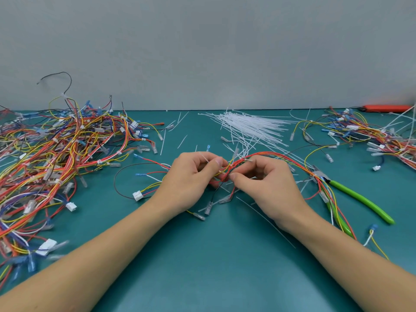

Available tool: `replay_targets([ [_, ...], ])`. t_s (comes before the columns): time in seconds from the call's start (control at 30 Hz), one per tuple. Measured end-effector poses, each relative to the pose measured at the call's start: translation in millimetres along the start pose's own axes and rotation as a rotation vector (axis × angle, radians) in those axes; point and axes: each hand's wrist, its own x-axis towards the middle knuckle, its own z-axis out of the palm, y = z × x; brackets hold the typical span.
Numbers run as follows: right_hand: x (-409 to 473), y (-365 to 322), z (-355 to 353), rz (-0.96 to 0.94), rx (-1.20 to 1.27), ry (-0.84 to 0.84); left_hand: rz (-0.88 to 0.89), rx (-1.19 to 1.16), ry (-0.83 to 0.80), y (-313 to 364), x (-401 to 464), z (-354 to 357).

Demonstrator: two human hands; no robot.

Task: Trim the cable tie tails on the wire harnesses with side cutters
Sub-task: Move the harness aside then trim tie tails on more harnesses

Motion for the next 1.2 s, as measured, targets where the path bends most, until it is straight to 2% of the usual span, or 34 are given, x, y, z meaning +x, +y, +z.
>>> replay_targets([
  [0.17,1.5,2.2,-2.0,0.021,0.041,-0.006,0.053,0.076,-0.025,-2.0,-0.7,-2.0],
  [0.47,2.1,1.0,-2.5,0.091,0.115,-0.04,0.056,0.064,-0.029,-3.7,-0.6,-3.7],
  [0.7,2.7,-0.5,-2.9,0.137,0.126,-0.044,0.045,0.013,-0.043,-2.4,-0.7,-4.2],
  [1.2,1.8,-3.2,-4.0,0.098,0.045,-0.061,-0.064,-0.138,0.034,-0.8,2.2,-8.3],
])
